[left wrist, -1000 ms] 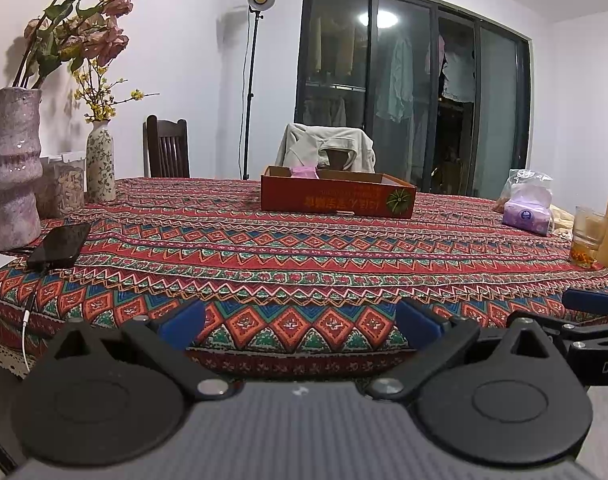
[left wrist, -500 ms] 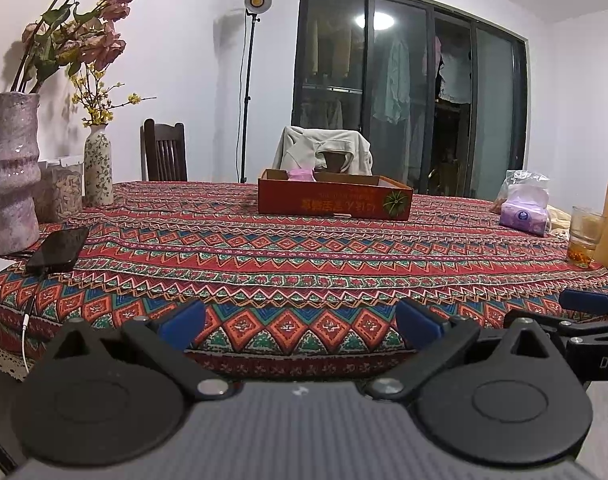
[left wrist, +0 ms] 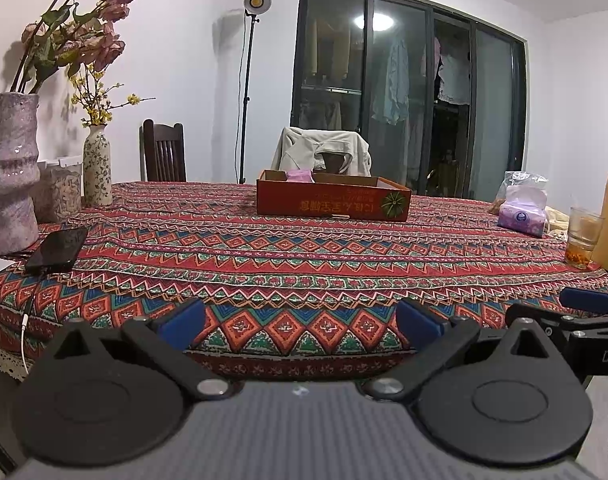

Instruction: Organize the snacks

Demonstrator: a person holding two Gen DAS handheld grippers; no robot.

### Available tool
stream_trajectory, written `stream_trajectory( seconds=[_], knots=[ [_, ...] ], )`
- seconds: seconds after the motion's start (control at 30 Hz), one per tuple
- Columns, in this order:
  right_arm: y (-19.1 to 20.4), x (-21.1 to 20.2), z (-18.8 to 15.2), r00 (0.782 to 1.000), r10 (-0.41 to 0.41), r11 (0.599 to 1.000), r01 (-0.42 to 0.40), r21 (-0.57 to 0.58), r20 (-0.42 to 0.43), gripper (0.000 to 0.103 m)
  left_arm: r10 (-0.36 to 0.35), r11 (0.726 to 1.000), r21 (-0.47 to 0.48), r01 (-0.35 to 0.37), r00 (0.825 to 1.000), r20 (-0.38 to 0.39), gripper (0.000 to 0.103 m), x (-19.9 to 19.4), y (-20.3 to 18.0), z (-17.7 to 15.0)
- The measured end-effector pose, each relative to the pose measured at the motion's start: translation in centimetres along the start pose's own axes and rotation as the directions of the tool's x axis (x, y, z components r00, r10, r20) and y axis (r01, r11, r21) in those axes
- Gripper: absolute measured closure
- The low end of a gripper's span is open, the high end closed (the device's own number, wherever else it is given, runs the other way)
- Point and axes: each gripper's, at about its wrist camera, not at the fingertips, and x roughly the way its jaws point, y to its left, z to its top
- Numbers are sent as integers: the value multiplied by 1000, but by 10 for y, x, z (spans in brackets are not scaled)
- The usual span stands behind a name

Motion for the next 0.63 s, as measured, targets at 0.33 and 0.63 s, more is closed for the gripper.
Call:
stream_trajectory(
  seconds=[0.33,0.63],
  knots=[
    [0,1,0,1000,6,1000,-6,-2,-6,0,-2,1000,-1,2,1000,-6,0,0,1,0],
    [0,3,-1,1000,9,1000,-9,4,-15,0,-21,1000,-19,21,1000,3,0,-1,2,-1]
  ],
)
